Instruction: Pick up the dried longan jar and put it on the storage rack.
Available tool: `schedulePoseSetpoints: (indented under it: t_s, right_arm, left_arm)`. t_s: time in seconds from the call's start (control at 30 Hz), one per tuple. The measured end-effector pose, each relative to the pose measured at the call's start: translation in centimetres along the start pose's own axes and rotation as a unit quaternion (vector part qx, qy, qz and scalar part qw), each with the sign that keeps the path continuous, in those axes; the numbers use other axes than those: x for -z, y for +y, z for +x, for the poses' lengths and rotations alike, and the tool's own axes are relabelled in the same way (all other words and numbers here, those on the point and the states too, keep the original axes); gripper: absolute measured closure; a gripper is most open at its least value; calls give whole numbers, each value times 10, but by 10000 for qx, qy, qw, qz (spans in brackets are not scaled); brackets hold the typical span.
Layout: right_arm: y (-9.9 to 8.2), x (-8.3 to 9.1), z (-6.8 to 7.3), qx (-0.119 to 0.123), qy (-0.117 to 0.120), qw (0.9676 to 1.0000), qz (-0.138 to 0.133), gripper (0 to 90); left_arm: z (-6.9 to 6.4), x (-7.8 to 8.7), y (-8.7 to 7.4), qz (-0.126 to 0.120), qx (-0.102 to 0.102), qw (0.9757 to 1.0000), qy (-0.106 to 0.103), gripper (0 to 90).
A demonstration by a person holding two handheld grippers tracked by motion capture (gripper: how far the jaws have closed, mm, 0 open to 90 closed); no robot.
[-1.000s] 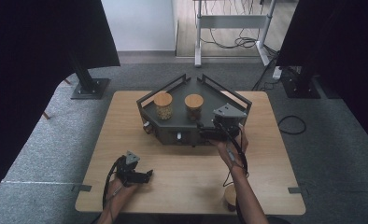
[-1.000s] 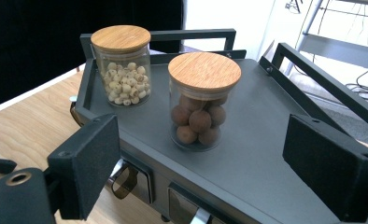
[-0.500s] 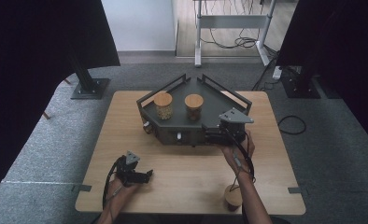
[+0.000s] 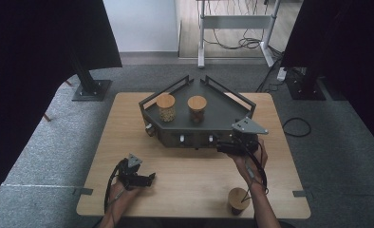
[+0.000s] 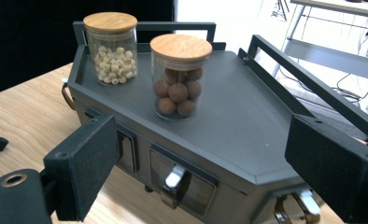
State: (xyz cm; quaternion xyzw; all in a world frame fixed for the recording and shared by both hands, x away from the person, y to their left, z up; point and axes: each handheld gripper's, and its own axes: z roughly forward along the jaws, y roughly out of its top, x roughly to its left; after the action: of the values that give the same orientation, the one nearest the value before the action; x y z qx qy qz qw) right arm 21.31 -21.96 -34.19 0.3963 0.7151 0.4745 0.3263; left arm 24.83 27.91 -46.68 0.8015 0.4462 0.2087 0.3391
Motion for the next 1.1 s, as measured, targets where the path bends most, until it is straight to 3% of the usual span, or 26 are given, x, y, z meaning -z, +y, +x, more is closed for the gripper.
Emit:
schedulePoseSetpoints:
  t_s: [0.77,1.1]
  right_arm:
    - [-35,18,-11,-79,-203,9997,79,93]
    - [-51,25,-11,24,-275,9996,95,94]
  left_arm:
    - [0,0,0,7,4,10000,-8,1]
    - [0,0,0,-4,7,10000,-6,1]
